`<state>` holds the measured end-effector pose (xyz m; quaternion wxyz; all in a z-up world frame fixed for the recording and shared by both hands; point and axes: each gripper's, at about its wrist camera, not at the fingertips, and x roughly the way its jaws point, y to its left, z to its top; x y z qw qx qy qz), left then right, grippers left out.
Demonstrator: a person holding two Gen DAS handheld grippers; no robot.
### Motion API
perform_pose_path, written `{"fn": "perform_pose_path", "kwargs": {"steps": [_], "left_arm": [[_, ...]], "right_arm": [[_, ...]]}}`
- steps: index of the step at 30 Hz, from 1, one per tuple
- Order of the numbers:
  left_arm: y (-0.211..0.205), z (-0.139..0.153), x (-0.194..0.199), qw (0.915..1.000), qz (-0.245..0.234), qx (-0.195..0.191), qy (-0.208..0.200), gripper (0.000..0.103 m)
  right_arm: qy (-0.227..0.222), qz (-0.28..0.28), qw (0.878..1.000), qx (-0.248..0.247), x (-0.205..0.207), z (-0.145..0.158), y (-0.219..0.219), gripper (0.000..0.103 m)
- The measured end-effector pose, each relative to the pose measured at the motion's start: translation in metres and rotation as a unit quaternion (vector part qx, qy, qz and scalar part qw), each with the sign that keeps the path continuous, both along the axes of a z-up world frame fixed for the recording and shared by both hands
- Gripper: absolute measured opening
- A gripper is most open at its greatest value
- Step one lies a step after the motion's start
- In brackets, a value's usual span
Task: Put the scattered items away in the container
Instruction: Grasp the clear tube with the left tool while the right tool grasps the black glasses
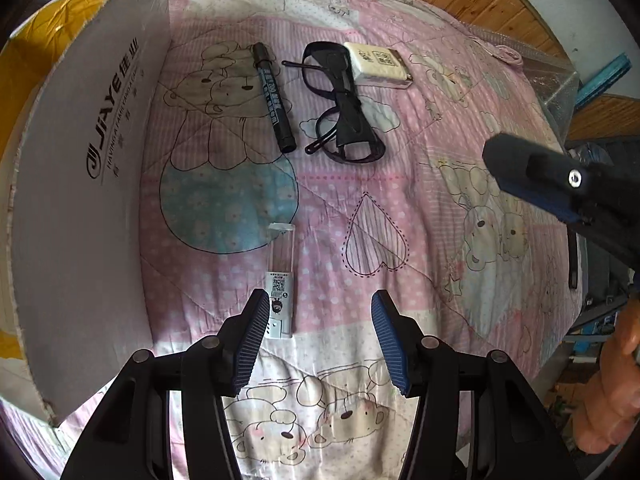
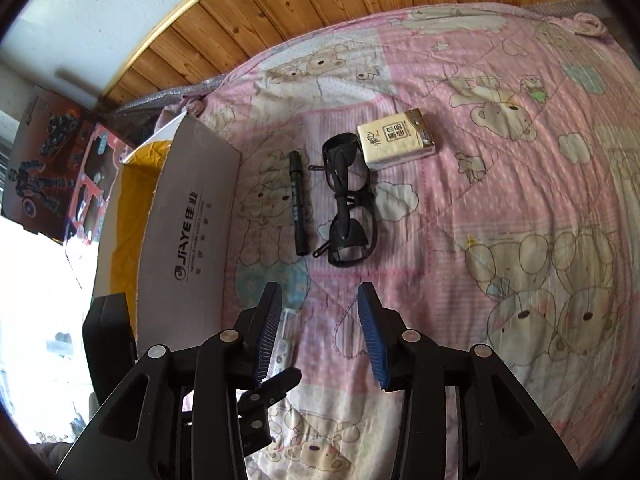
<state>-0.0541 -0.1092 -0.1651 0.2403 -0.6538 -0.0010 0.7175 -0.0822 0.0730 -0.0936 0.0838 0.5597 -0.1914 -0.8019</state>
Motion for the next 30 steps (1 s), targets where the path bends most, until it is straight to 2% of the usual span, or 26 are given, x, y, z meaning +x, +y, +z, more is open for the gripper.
{"fn": "perform_pose_path", "kwargs": {"steps": [4,8,13,17,18,20,23,24,25,26,30], "left_arm": [[-0.005,-0.024,-0.007,0.9993,0.029,-0.007,-0.022,0.055],[-0.01,-0.036,-0.011,0.9985,0.048,-0.003,-0.025,0.055],[-0.001,-0.035,-0.006,0.9991,0.028,-0.015,0.029,0.056],[0.015,-0.036,0.016,0.9921,-0.022,-0.064,0.105,0.056],[0.016,-0.036,0.02,0.9899,-0.029,-0.072,0.119,0.054],[0.013,-0.036,0.023,0.9881,-0.031,-0.074,0.131,0.044],[-0.002,-0.034,0.017,0.9919,-0.012,-0.05,0.116,0.028],[-0.007,-0.034,0.015,0.9934,-0.006,-0.039,0.108,0.026],[-0.011,-0.034,0.013,0.9942,-0.001,-0.033,0.102,0.019],[-0.015,-0.034,0.012,0.9948,0.001,-0.028,0.098,0.019],[-0.02,-0.033,0.01,0.9969,0.01,-0.012,0.077,0.019]], "right_arm": [[-0.014,0.016,1.0,0.016,-0.031,-0.019,-0.002,0.046],[-0.027,0.031,0.999,0.027,-0.06,-0.037,-0.003,0.048],[-0.04,0.045,0.997,0.047,-0.091,-0.06,-0.004,0.051],[-0.056,0.059,0.995,0.05,-0.11,-0.083,-0.009,0.051],[-0.062,0.066,0.994,0.053,-0.114,-0.09,-0.011,0.051],[-0.06,0.08,0.993,0.067,-0.116,-0.1,-0.016,0.054],[-0.037,0.095,0.99,0.097,-0.115,-0.1,-0.024,0.054],[-0.034,0.095,0.989,0.104,-0.114,-0.101,-0.025,0.053],[-0.031,0.095,0.989,0.112,-0.113,-0.101,-0.026,0.05],[-0.03,0.093,0.988,0.121,-0.113,-0.101,-0.026,0.039],[-0.035,0.075,0.991,0.105,-0.109,-0.099,-0.016,0.037]]}}
